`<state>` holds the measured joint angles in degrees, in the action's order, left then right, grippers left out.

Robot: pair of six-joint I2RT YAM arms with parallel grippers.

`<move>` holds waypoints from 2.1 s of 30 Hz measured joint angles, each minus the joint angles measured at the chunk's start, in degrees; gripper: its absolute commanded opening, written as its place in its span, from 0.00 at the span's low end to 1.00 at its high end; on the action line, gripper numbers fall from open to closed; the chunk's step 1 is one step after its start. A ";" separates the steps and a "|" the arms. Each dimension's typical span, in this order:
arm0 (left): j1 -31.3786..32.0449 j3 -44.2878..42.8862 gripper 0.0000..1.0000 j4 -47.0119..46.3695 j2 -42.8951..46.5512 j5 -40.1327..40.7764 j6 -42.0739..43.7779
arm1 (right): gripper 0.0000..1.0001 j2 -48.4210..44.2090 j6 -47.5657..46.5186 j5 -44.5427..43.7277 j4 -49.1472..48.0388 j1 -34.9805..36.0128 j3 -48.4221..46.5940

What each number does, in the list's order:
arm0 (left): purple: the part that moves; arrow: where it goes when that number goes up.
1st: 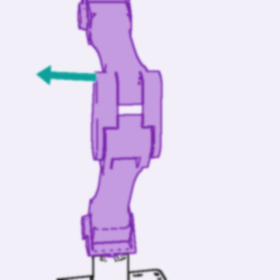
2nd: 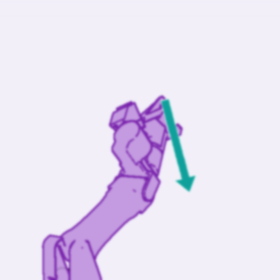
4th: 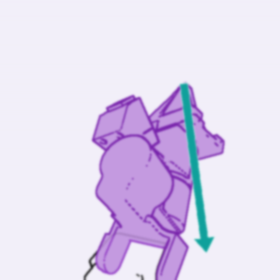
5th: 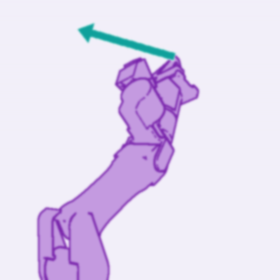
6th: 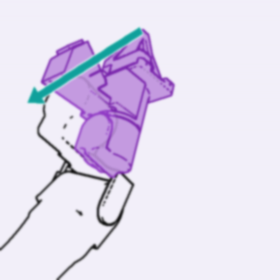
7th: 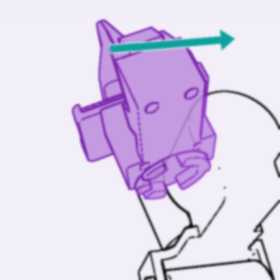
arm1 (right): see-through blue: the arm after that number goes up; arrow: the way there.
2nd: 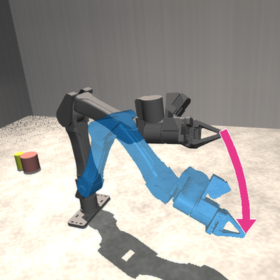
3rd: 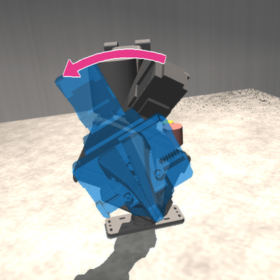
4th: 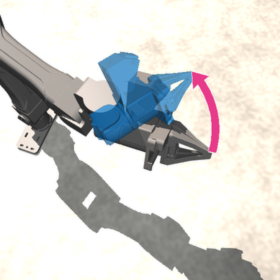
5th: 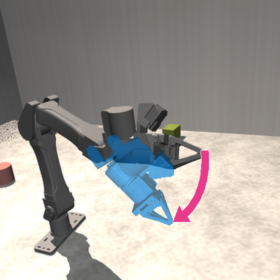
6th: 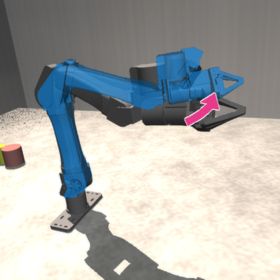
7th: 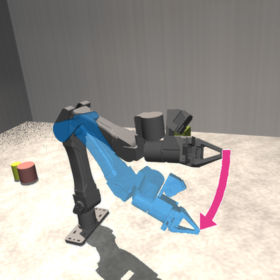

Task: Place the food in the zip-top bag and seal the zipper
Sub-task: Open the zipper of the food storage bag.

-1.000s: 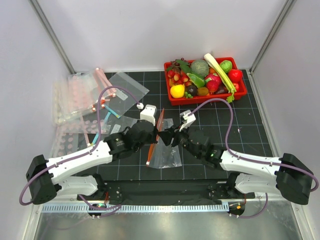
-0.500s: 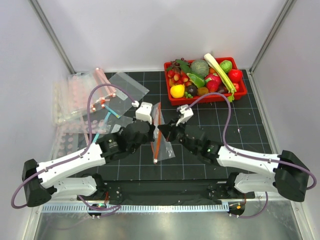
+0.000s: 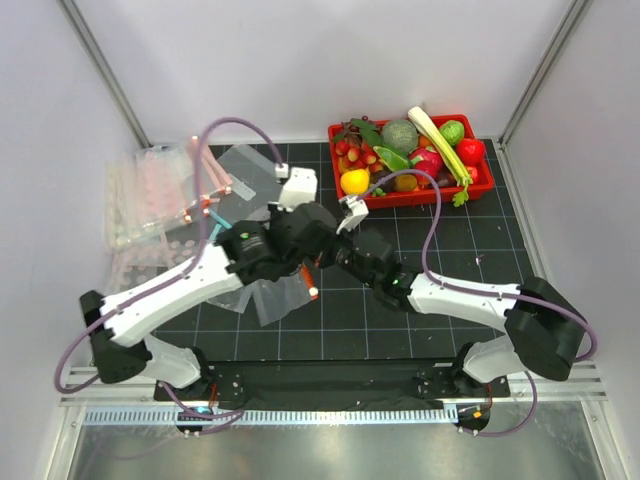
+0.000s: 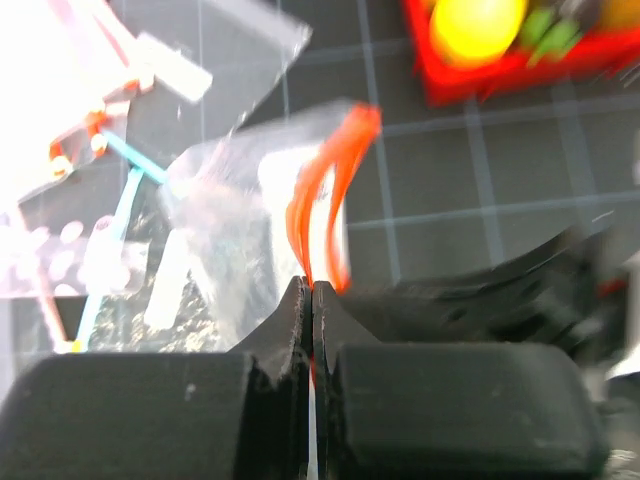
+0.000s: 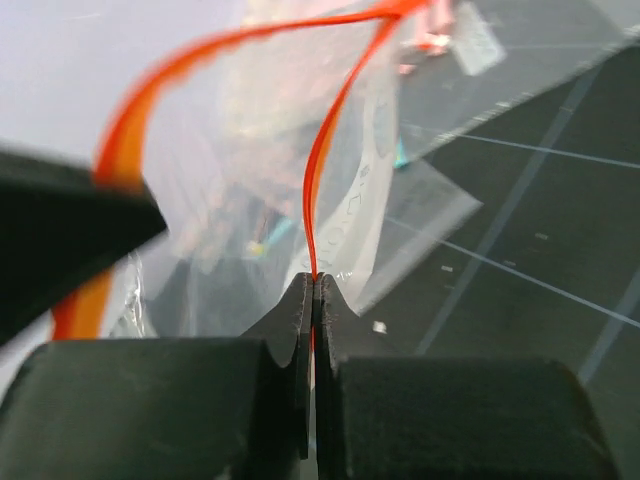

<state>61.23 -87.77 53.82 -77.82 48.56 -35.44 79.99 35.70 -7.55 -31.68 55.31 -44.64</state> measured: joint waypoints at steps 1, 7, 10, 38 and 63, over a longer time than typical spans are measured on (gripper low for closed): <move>0.00 0.72 0.00 0.07 -1.62 0.04 -0.07 | 0.01 0.04 0.33 -0.13 0.00 -1.05 0.85; -0.11 8.24 0.00 -2.62 -12.11 -0.79 0.33 | 0.01 0.04 0.24 -4.55 5.18 -5.53 3.63; -1.22 10.47 0.00 -6.54 -13.33 -2.51 0.92 | 0.01 0.20 -1.11 -7.82 7.41 -5.68 4.57; -5.70 21.03 0.00 -19.71 -3.30 -9.18 3.34 | 0.60 1.27 -3.85 -1.33 10.16 -8.00 5.11; -6.99 23.21 0.01 -22.64 -5.03 -7.28 1.18 | 0.01 5.79 1.36 -4.96 18.23 -4.48 0.74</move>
<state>54.24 -64.55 31.18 -82.85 41.28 -34.26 85.78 37.06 -12.51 -13.45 50.83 -43.90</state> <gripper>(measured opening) 0.011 0.040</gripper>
